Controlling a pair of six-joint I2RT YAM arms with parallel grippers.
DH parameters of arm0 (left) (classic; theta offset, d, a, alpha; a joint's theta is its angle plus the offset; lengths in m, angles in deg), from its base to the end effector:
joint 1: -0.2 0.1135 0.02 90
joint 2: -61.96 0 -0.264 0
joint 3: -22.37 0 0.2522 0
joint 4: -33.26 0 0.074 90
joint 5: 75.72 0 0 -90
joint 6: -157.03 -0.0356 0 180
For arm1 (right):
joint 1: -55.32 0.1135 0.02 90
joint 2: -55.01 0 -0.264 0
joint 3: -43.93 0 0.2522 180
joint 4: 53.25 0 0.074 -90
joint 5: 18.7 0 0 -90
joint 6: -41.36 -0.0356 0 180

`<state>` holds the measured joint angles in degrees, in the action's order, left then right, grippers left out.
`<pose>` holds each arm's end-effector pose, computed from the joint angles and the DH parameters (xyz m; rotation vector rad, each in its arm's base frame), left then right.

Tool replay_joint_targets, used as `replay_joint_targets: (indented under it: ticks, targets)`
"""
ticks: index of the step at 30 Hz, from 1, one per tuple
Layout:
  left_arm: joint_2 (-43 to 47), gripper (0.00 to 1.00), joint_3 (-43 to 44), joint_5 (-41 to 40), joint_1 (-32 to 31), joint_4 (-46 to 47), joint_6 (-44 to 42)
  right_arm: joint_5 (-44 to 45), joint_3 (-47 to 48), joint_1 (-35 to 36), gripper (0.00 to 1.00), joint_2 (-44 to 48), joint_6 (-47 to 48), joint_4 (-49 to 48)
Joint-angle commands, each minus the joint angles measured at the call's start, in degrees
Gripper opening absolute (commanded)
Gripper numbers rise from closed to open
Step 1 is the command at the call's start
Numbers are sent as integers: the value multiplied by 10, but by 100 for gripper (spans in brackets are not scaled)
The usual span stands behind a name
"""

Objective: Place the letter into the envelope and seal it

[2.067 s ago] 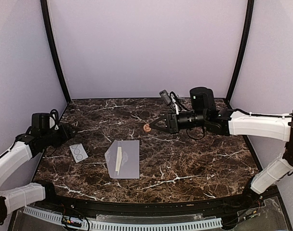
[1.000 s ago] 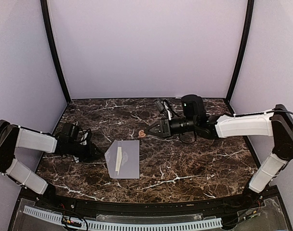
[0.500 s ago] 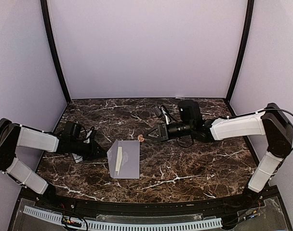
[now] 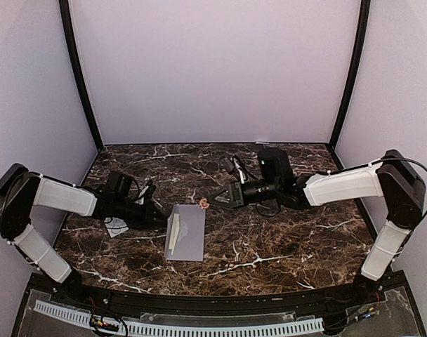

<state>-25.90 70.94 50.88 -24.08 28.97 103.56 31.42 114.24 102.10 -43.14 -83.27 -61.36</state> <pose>0.2462 -0.1343 0.1469 0.0847 2.4935 -1.2407 0.2407 0.2895 0.2229 -0.7615 2.0479 1.5538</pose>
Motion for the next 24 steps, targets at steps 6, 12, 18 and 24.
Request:
replay_joint_targets:
  ticks: [6, 12, 18, 24]
  targets:
    - [-38, 1, 40, 3, -40, 19, 5, -3, -12, 6, 0, -24, -9, -40]
    - [-74, 0, 47, 2, -63, 44, 16, -5, -16, 6, 0, -33, -15, -52]
    - [-95, 0, 53, 1, -75, 71, 26, -7, -22, 7, 0, -43, -24, -64]
    - [-100, 0, 65, 0, -88, 79, 33, -7, -24, 9, 0, -56, -29, -75]
